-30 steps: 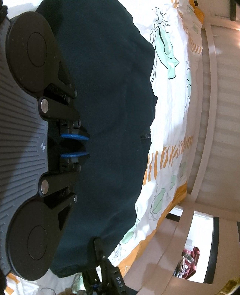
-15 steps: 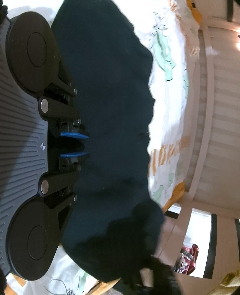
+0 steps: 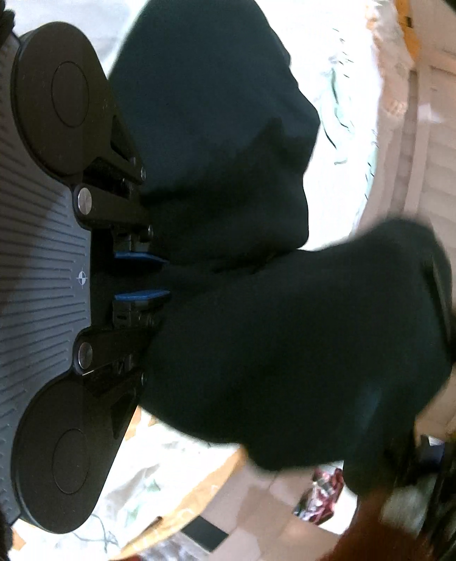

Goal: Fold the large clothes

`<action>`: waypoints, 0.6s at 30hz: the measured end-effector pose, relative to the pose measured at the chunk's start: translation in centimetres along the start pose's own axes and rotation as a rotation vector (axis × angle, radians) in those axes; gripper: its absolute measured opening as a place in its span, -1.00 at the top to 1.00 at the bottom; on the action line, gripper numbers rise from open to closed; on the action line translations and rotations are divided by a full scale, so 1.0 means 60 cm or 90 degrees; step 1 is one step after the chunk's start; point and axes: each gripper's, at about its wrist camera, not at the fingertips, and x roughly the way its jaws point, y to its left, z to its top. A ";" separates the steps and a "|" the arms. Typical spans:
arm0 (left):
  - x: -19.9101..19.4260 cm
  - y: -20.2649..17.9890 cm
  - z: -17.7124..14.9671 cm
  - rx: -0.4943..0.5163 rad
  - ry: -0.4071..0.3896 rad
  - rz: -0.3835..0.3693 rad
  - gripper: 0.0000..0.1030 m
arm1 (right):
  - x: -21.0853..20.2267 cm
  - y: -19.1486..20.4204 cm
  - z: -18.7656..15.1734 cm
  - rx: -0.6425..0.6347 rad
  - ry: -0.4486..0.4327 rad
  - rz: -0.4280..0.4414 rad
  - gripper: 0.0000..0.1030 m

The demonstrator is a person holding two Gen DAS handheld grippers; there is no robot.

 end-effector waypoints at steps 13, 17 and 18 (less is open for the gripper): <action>-0.067 0.065 -0.002 -0.016 0.046 -0.037 0.73 | 0.260 0.059 -0.040 -0.056 0.183 -0.043 0.23; -0.090 0.066 0.002 0.003 0.037 -0.036 0.57 | 0.262 0.065 -0.053 -0.087 0.178 -0.019 -0.01; -0.097 0.066 0.004 0.011 0.030 -0.036 0.53 | 0.256 0.068 -0.055 -0.097 0.176 -0.002 -0.18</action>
